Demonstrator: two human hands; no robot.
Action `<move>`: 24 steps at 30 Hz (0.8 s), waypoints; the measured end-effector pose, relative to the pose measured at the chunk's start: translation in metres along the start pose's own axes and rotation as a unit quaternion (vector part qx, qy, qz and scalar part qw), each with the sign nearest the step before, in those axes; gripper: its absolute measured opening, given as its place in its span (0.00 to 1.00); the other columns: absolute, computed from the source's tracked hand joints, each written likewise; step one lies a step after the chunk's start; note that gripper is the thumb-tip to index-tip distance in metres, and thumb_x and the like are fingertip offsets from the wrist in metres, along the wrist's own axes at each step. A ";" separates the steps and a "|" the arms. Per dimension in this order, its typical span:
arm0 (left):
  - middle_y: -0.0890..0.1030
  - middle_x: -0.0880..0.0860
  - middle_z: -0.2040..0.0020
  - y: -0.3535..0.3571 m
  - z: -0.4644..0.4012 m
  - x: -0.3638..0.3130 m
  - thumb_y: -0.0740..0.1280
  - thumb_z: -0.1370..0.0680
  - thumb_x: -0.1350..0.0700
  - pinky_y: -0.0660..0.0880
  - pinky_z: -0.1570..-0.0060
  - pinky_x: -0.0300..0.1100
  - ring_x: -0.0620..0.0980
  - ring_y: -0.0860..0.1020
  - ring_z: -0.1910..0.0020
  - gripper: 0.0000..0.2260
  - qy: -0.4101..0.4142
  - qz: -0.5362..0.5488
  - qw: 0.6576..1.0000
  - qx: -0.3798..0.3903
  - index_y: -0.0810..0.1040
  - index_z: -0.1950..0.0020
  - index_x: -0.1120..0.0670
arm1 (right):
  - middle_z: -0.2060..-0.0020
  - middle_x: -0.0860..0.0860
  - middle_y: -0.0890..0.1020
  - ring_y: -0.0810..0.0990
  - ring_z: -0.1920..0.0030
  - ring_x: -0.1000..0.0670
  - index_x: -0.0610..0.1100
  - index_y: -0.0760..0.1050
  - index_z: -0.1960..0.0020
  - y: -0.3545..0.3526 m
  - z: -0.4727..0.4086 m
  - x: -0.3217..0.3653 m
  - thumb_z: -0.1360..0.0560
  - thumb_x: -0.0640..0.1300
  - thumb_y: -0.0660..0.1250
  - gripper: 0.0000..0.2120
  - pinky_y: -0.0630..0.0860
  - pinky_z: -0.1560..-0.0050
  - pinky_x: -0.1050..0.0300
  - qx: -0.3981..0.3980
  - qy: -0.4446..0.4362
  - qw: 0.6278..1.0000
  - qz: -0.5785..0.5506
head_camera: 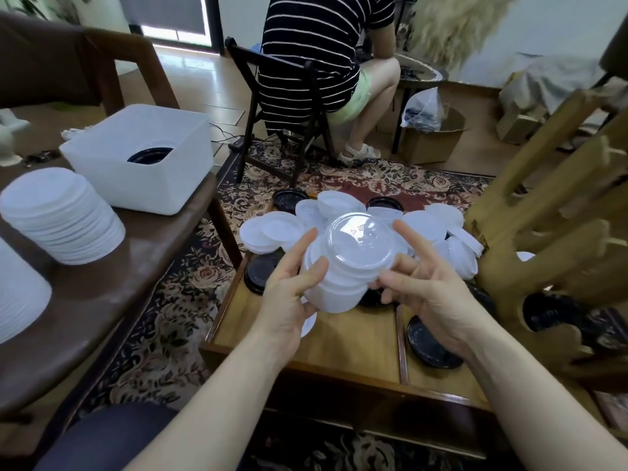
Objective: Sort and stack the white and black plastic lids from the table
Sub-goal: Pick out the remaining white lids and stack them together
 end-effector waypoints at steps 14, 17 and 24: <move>0.84 0.44 0.41 0.015 0.004 -0.002 0.71 0.31 0.53 0.81 0.55 0.42 0.44 0.84 0.46 0.29 0.011 -0.009 0.998 0.069 0.75 0.30 0.45 | 0.34 0.60 0.75 0.75 0.34 0.53 0.66 0.68 0.32 -0.001 -0.002 -0.011 0.41 0.59 0.81 0.40 0.74 0.35 0.50 0.023 -0.040 0.984 0.172; 0.84 0.47 0.39 0.017 0.005 -0.002 0.68 0.28 0.51 0.81 0.59 0.41 0.44 0.84 0.47 0.25 0.000 0.008 0.997 0.074 0.74 0.30 0.45 | 0.34 0.58 0.75 0.76 0.35 0.53 0.67 0.69 0.33 -0.003 -0.003 -0.010 0.43 0.58 0.81 0.41 0.75 0.34 0.47 0.021 -0.046 0.981 0.186; 0.84 0.46 0.41 0.018 0.007 -0.002 0.65 0.26 0.45 0.80 0.62 0.40 0.43 0.84 0.49 0.24 -0.014 -0.015 0.997 0.080 0.75 0.29 0.46 | 0.34 0.60 0.74 0.76 0.35 0.53 0.67 0.67 0.31 -0.002 0.000 -0.010 0.41 0.59 0.79 0.41 0.74 0.34 0.47 0.038 -0.066 0.966 0.248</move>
Point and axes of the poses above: each hand's wrist, its own z-axis away from the middle knuckle, its own y-axis out of the palm, x = y × z, the point moved 4 cm from there along -z, towards the middle knuckle
